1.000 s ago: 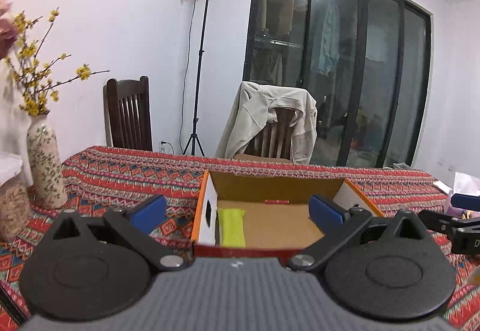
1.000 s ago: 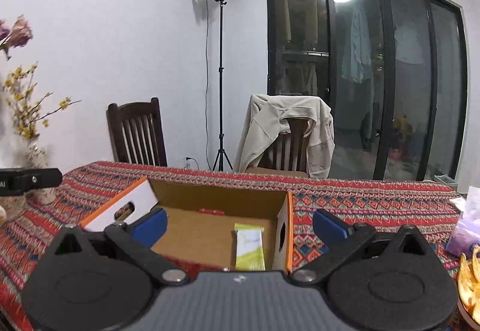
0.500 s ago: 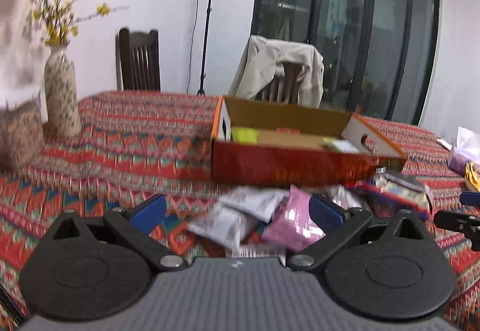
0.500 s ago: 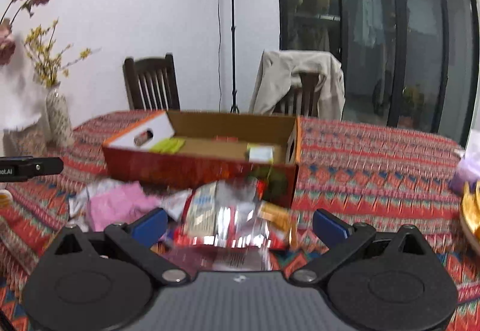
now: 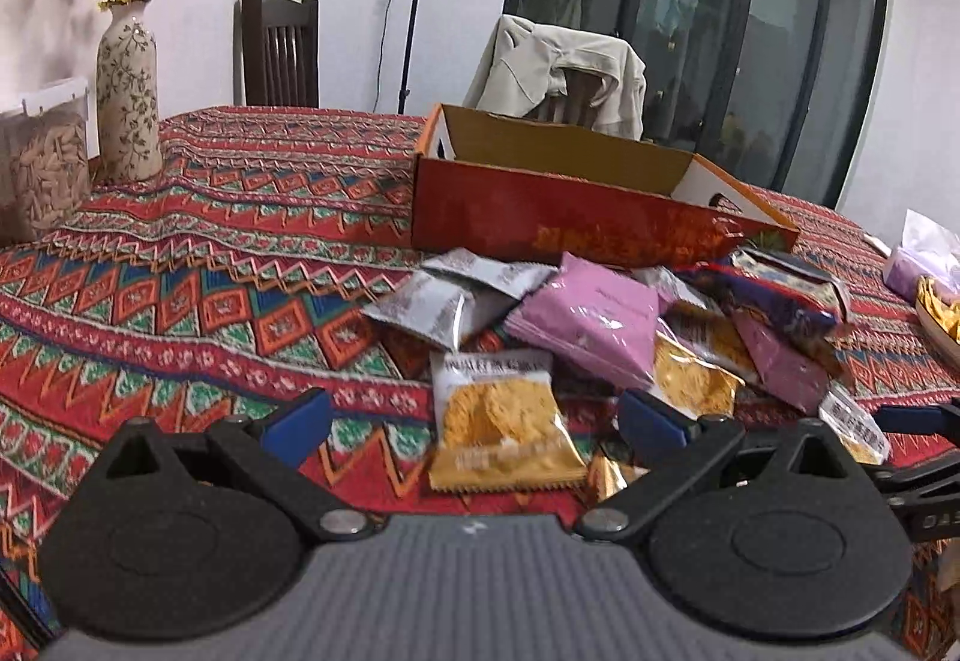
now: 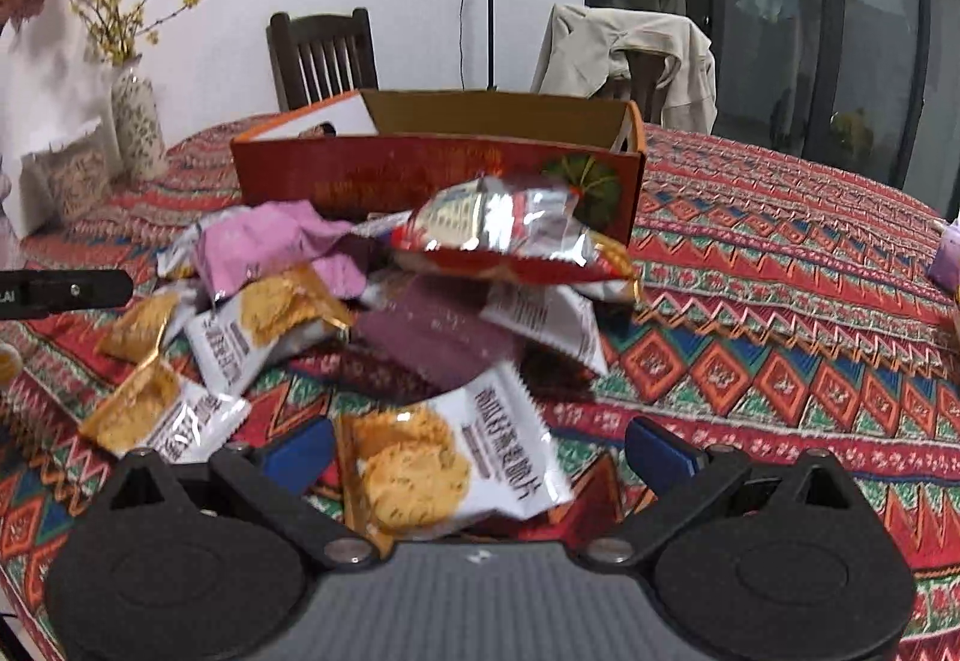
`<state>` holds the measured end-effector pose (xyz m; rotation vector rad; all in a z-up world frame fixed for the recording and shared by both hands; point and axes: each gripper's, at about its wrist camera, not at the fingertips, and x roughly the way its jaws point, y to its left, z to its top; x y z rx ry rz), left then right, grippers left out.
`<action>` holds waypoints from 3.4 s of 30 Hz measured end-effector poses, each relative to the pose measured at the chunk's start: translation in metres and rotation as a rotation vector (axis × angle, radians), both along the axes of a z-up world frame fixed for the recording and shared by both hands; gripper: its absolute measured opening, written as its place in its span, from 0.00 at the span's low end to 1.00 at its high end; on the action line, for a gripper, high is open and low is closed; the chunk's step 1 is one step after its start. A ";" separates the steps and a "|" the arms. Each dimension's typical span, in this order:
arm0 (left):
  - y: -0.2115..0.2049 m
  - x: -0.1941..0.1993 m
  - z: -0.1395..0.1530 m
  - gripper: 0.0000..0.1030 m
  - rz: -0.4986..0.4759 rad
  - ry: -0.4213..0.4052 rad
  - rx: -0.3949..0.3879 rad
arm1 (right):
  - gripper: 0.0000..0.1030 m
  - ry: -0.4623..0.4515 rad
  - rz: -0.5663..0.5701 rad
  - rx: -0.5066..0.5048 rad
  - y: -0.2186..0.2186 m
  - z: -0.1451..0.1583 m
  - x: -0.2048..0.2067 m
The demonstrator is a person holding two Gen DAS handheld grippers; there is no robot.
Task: Organize snacks
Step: 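Grasp the cracker packet with the left tool while the right tool grasps a white packet, then carry both packets over the box and open both tools to release them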
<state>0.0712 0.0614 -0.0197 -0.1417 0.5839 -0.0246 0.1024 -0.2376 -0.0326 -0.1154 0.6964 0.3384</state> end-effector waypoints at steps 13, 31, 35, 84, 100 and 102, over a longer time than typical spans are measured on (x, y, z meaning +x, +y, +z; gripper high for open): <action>-0.023 -0.010 -0.004 1.00 -0.021 0.041 -0.001 | 0.16 -0.030 0.078 0.040 0.000 0.002 -0.020; -0.082 -0.010 -0.012 1.00 -0.045 0.115 0.066 | 0.14 -0.104 0.040 0.119 -0.023 0.013 -0.036; -0.093 -0.007 -0.018 1.00 -0.026 0.137 0.099 | 0.14 -0.108 0.041 0.119 -0.025 0.012 -0.037; -0.087 0.001 0.055 0.63 -0.046 -0.089 0.076 | 0.14 -0.273 0.012 0.117 -0.017 0.073 -0.030; -0.067 0.083 0.092 0.63 -0.035 -0.125 0.066 | 0.14 -0.298 -0.016 0.108 0.000 0.109 0.051; -0.065 0.095 0.097 0.63 -0.031 -0.134 0.069 | 0.14 -0.299 -0.022 0.106 0.002 0.113 0.065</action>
